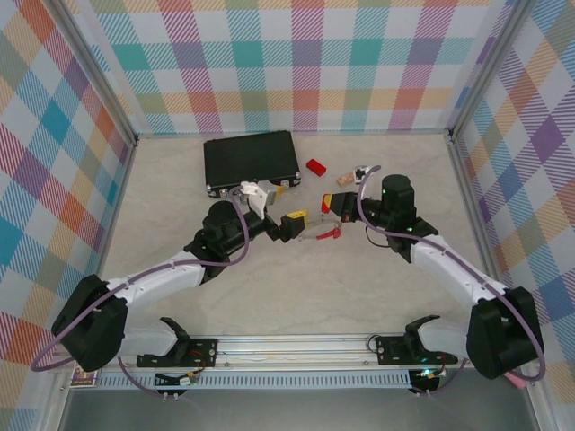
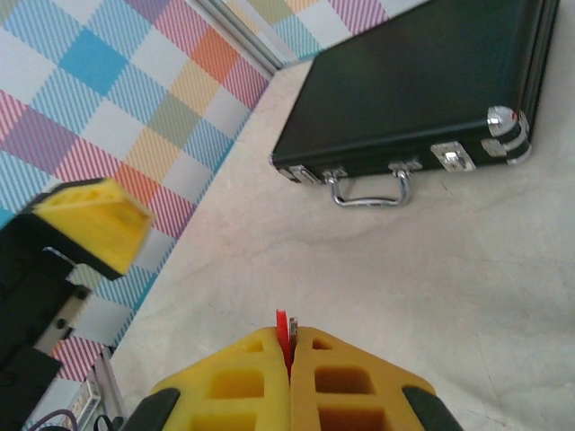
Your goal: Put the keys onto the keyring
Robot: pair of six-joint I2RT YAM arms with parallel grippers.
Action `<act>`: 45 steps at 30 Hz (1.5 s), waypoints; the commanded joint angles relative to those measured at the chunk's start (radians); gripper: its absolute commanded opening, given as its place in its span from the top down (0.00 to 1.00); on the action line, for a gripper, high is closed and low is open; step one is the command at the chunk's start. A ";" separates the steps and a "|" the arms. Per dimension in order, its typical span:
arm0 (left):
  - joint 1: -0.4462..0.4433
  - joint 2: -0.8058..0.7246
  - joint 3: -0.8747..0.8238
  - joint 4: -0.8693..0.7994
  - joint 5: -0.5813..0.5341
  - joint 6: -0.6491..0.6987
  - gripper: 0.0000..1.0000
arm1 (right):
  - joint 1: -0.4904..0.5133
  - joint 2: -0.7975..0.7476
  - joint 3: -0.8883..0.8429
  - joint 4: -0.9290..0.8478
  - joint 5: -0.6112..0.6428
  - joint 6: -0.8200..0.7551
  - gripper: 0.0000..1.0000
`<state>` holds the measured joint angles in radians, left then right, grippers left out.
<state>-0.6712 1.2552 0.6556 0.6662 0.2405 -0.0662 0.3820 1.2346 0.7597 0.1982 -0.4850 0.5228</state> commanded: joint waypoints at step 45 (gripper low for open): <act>0.022 -0.107 -0.077 -0.039 -0.053 0.000 0.00 | -0.123 0.817 0.530 0.013 0.099 -0.078 0.96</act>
<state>-0.6575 1.1507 0.5888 0.6262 0.1741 -0.0631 0.2676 2.0224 1.2537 0.2161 -0.3920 0.4442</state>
